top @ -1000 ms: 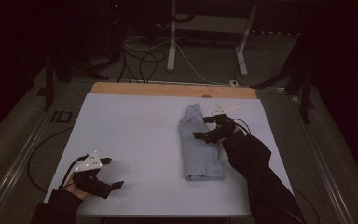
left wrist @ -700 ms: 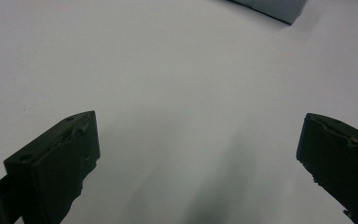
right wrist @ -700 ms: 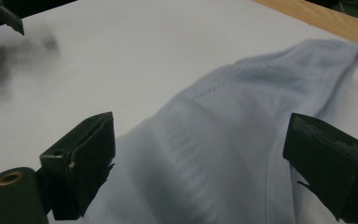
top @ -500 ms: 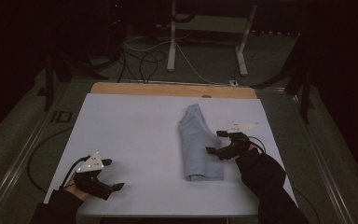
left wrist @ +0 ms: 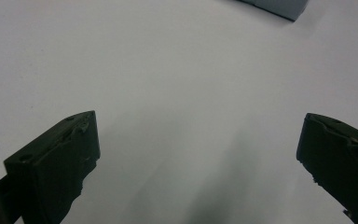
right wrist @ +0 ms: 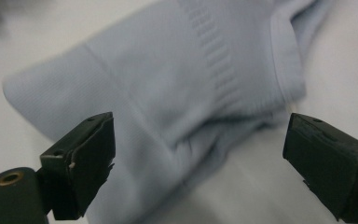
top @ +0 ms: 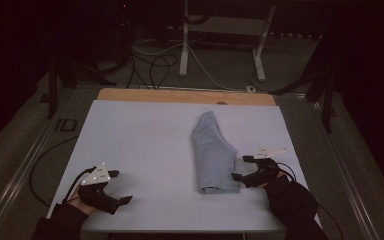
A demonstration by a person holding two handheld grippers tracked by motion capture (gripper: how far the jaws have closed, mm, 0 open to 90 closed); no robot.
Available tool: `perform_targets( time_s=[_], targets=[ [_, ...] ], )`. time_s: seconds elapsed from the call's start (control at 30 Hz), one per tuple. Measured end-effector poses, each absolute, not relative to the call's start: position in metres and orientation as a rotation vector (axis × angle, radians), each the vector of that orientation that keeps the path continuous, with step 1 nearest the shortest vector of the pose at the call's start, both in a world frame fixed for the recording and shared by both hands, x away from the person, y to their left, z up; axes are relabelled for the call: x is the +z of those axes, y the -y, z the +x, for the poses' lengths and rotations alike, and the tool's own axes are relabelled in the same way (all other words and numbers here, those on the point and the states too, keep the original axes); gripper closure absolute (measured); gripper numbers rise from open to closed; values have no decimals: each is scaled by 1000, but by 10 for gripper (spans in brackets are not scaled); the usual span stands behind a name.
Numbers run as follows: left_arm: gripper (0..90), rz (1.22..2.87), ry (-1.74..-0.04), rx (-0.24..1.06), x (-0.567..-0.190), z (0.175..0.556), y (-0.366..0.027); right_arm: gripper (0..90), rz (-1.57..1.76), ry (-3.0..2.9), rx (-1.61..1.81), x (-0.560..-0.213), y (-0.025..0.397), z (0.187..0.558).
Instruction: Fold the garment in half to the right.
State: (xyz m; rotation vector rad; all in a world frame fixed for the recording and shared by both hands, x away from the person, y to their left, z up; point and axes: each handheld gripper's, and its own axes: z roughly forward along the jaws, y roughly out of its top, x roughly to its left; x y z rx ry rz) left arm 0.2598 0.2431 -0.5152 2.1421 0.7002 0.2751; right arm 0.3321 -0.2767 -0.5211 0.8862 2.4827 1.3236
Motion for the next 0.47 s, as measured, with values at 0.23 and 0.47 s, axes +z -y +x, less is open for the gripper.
perform_targets(
  time_s=[0.23, 0.47],
  targets=[
    [4, 2142, -701, 280, -515, 259, -243, 93, 947, -2450, 1302, -528, 296, 310],
    [4, 2140, -699, 285, -515, 260, -243, 93, 974, -2440, 1285, -531, 303, 298]
  ],
)
